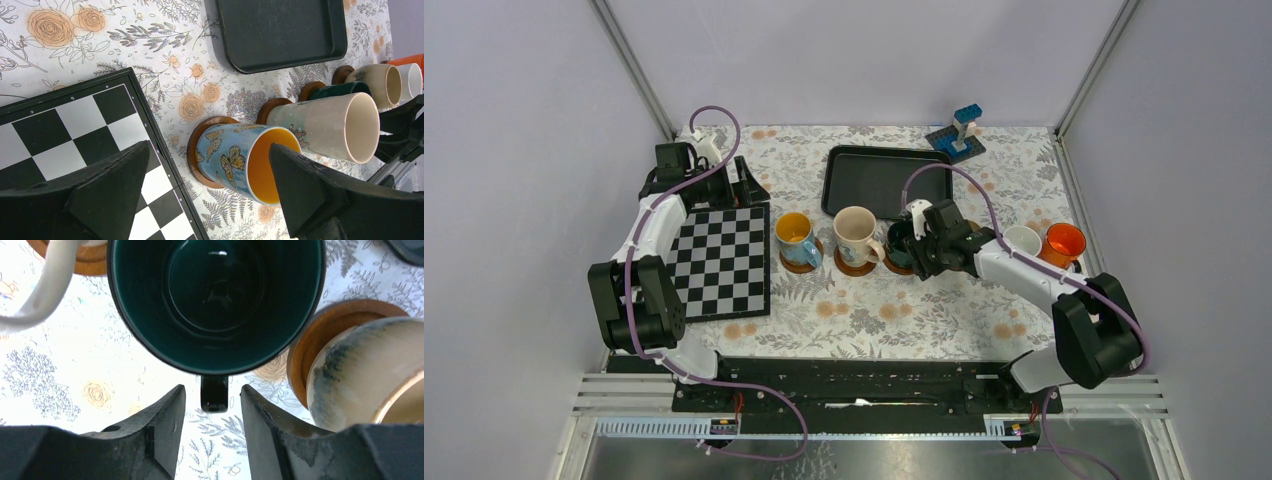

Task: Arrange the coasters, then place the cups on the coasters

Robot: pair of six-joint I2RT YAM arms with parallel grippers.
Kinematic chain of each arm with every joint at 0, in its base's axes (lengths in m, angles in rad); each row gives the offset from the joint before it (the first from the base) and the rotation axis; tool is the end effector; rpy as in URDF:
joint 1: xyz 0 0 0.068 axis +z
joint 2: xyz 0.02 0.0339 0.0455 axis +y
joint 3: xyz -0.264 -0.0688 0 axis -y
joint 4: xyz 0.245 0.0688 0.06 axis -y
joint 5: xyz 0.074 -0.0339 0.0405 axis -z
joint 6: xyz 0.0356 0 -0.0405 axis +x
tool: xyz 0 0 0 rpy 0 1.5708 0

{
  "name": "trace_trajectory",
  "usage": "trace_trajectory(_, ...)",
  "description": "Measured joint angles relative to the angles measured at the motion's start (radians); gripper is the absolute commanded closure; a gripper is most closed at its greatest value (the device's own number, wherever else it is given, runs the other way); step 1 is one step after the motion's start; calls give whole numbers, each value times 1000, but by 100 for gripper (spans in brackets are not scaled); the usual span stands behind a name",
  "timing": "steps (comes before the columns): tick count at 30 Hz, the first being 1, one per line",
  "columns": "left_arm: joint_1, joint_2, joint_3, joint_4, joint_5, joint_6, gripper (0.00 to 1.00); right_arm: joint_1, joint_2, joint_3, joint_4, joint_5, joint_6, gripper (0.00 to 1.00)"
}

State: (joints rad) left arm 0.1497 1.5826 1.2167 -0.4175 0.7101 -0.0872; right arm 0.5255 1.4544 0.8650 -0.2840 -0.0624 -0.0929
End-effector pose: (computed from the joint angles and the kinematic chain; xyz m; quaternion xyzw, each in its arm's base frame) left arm 0.3445 0.0285 0.2746 0.0301 0.8756 -0.3096 0.3695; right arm 0.2556 0.1508 0.2054 -0.2960 0.8916 0.1019 0.3273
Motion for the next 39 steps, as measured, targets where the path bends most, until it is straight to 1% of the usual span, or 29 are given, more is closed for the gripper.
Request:
trace_trajectory(2,0,0,0,0,0,0,1,0,-13,-10,-14,0,0,44)
trace_trajectory(11,0,0,0,-7,0,5,1,0,-143,-45,-103,2,-7,19)
trace_trajectory(15,0,0,0,-13,0,12,1,0,-204,-45,-132,10,-6,12)
trace_trajectory(17,0,0,0,-22,0,18,1,0,-229,-45,-151,21,-6,6)
trace_trajectory(20,0,-3,0,-42,-1,30,1,1,-281,-45,-177,28,-6,1)
trace_trajectory(23,0,-3,19,-87,-5,39,1,1,-334,-37,-206,27,-2,0)
trace_trajectory(27,0,40,143,-209,-4,54,1,0,-338,48,-240,18,32,0)
trace_trajectory(32,-12,199,439,-394,-21,99,1,-20,-265,237,-239,8,59,0)
trace_trajectory(36,-44,314,650,-530,-74,164,1,-75,-163,400,-225,-16,72,0)
trace_trajectory(38,-66,336,705,-576,-115,190,1,-130,-104,474,-228,-43,86,0)
trace_trajectory(39,-81,341,726,-594,-143,203,1,-178,-61,523,-227,-60,94,0)
